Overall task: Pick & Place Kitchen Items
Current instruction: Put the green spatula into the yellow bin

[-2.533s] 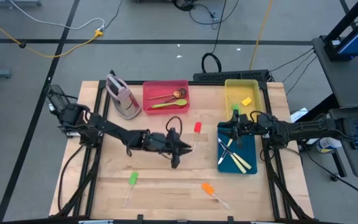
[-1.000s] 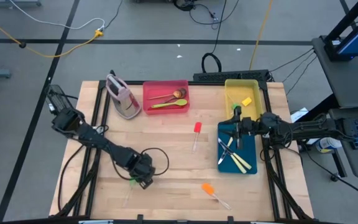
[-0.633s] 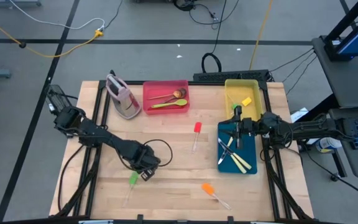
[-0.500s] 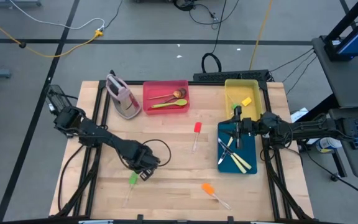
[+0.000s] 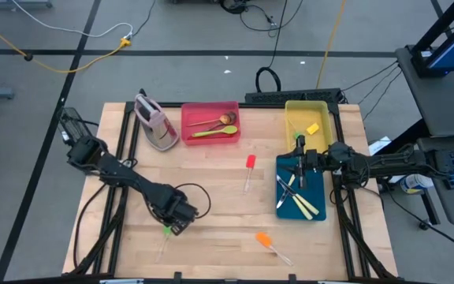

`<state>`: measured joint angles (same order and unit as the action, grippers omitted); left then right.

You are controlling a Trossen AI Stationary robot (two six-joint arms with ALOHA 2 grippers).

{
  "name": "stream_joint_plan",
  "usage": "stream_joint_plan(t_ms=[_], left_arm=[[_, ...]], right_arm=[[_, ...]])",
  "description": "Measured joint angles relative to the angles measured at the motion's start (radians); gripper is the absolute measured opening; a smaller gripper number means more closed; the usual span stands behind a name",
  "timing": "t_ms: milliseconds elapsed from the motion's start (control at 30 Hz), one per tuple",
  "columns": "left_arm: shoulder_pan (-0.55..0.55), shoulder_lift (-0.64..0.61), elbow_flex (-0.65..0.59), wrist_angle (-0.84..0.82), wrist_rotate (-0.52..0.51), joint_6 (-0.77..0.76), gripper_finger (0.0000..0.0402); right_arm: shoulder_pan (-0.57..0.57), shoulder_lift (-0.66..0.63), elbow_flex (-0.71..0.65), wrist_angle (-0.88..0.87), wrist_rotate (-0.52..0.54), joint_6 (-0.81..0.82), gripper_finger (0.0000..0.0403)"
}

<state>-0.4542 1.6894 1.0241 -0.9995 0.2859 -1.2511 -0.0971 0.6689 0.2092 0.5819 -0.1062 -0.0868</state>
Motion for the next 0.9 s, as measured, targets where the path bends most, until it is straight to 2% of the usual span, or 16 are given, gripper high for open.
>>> stream_joint_plan(t_ms=[167, 267, 467, 600, 700, 900], left_arm=[[-0.026, 0.0, 0.0, -0.003, 0.002, -0.07, 0.0088], [-0.032, 0.0, 0.0, 0.001, 0.002, -0.087, 0.0103], [-0.026, 0.0, 0.0, 0.018, -0.043, -0.121, 0.0186], [-0.037, -0.001, 0.0, 0.103, -0.056, -0.153, 0.0229], [-0.059, -0.001, 0.0, 0.142, -0.091, -0.197, 0.0239], [-0.124, -0.001, 0.0, 0.11, -0.125, -0.329, 0.0241]], right_arm=[[0.0, 0.0, 0.0, -0.004, 0.0, 0.0, 0.0128], [0.0, 0.0, 0.0, -0.004, 0.0, 0.0, 0.0128], [0.0, 0.0, 0.0, -0.004, 0.0, -0.001, 0.0128], [0.0, 0.0, 0.0, -0.004, 0.0, -0.002, 0.0128], [0.0, 0.0, 0.0, -0.005, 0.0, -0.003, 0.0128], [0.0, 0.0, 0.0, -0.012, 0.0, -0.003, 0.0128]])
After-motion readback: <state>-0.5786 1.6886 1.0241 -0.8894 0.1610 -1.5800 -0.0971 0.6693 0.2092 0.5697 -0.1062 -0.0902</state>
